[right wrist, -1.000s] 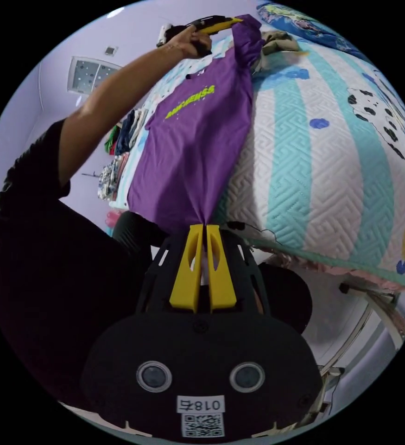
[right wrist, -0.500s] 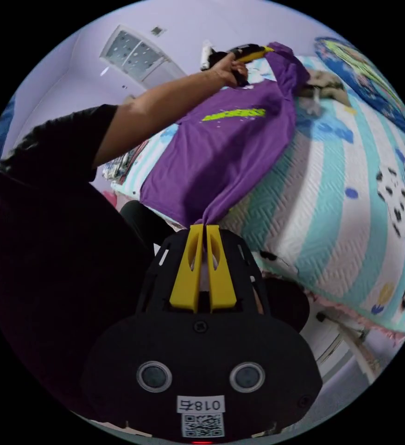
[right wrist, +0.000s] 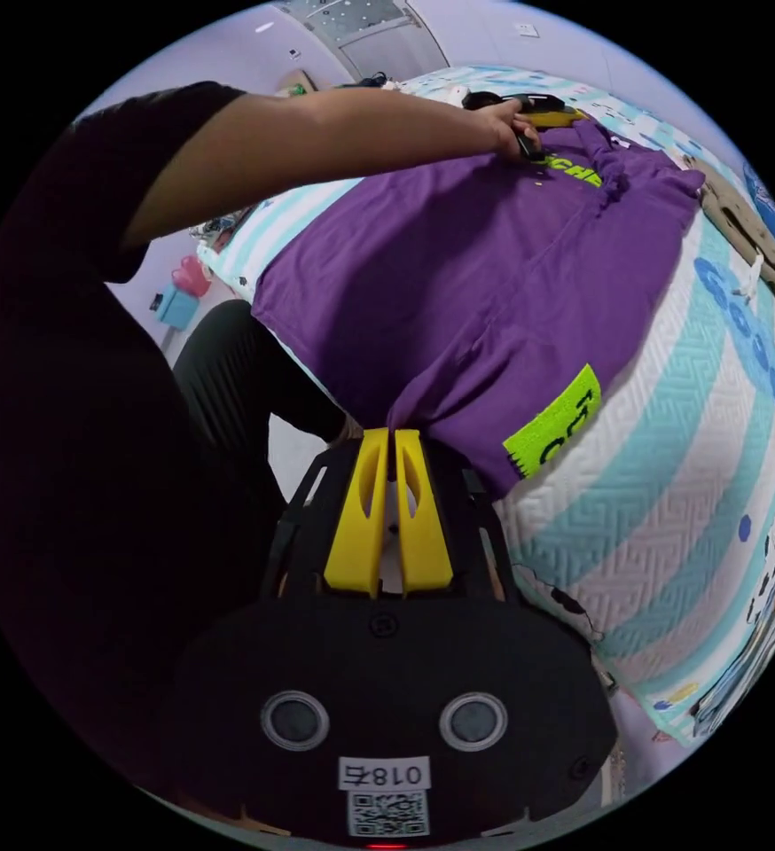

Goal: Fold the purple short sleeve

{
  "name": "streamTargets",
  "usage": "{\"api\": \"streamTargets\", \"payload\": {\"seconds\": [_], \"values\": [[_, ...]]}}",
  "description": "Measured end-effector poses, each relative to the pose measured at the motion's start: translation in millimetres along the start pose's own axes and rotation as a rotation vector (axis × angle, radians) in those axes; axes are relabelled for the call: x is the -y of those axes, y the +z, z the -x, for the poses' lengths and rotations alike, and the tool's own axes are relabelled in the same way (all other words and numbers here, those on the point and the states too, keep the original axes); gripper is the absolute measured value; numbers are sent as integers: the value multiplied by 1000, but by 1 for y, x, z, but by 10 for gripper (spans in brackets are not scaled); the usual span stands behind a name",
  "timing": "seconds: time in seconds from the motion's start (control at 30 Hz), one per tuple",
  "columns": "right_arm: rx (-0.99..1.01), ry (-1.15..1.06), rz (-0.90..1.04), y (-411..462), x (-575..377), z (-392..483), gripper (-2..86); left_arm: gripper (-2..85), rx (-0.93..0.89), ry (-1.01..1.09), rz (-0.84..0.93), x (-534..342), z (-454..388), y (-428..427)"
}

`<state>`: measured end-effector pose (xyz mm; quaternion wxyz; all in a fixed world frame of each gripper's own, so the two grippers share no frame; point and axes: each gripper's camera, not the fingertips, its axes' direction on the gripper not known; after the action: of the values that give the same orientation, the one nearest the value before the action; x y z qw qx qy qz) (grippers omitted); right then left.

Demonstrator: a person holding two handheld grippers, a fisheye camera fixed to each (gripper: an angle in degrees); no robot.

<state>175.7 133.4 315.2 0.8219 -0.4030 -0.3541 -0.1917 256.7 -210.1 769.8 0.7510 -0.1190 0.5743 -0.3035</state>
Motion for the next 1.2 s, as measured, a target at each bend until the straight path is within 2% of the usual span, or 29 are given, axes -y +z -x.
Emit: {"api": "streamTargets", "payload": {"seconds": [0.17,0.33,0.4,0.47,0.6,0.67,0.73,0.83,1.03,1.1,1.2], "values": [[90,-106,7,7,6,13,44,11,63,72,44,-18,13,-15],[264,-217,41,13,4,25,77,40,128,93,-171,-49,18,-83],[306,-238,12,5,0,27,77,31,133,149,-111,-54,6,-72],[338,-200,-132,-19,-1,16,76,24,122,216,-2,-60,-9,-40],[167,-91,-388,-65,24,-20,72,14,101,294,191,-70,-28,49],[-21,-40,-514,-85,63,-44,75,8,159,272,243,-67,-19,74],[-116,-21,-575,-91,102,-62,78,-1,295,214,273,-63,4,90],[-182,-7,-564,-80,179,-95,88,-7,445,153,296,-60,34,91],[-208,130,-393,-26,289,-157,113,-8,562,106,359,-73,76,98],[-117,144,-331,-10,303,-164,119,-9,562,100,356,-81,86,98],[-106,28,-383,-8,299,-130,110,-9,504,70,316,-91,100,90]]}}
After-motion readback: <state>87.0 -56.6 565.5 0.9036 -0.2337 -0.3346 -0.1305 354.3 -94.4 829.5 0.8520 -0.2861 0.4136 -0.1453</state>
